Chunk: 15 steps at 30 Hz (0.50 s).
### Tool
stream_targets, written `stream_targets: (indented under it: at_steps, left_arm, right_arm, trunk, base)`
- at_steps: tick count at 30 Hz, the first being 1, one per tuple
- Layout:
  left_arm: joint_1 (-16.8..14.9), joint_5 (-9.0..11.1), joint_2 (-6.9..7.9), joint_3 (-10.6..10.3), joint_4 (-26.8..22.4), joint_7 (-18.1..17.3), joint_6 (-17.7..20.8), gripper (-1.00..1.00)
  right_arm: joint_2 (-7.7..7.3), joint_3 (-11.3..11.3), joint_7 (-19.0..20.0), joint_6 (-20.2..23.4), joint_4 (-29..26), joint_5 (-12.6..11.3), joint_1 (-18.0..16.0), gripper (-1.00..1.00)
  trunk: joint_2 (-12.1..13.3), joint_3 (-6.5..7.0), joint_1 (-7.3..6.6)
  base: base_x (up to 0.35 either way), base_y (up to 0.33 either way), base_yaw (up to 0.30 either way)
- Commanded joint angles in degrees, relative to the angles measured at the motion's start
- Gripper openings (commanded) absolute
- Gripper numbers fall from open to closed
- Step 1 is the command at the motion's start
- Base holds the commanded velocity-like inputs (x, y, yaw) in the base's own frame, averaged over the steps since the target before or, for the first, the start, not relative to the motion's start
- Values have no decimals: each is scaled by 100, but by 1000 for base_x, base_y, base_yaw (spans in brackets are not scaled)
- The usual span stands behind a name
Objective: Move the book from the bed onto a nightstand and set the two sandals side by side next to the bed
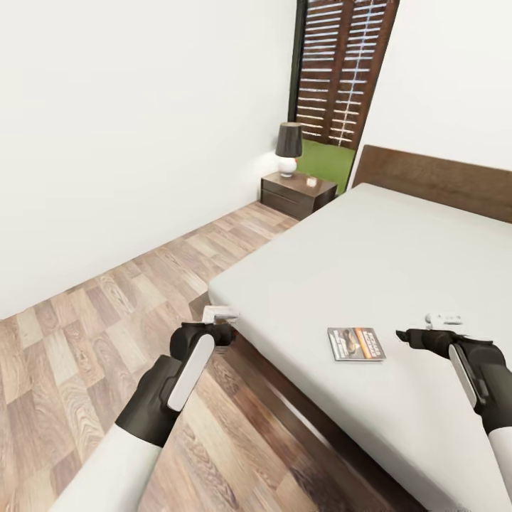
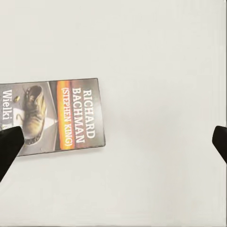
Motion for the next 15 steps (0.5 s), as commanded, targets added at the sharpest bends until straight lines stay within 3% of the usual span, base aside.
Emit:
stream_targets:
  at_steps: [1,6,10,13,15]
  left_arm:
    - [-5,63,2,-8,-158,60,16,100]
    - [-7,66,6,-25,-461,73,32,100]
    - [-7,77,-10,-215,-481,84,35,100]
    - [-78,99,-41,-331,-264,120,38,100]
    - [-360,111,-50,-362,164,207,40,100]
  right_arm:
    - [1,-10,28,33,-73,10,-5,100]
    - [1,-23,26,57,-491,7,29,100]
    - [6,-22,25,98,-619,5,43,100]
    - [11,-21,25,122,-662,5,47,100]
    - [21,-20,25,129,-679,5,48,100]
  trunk:
    - [-2,0,0]
    - [-2,26,0]
    - [-2,47,0]
    - [-2,62,0]
    - [-2,73,0]
  base:
    - [0,0,-276]
    - [0,0,-276]
    - [0,0,-275]
    - [0,0,-275]
    - [0,0,-275]
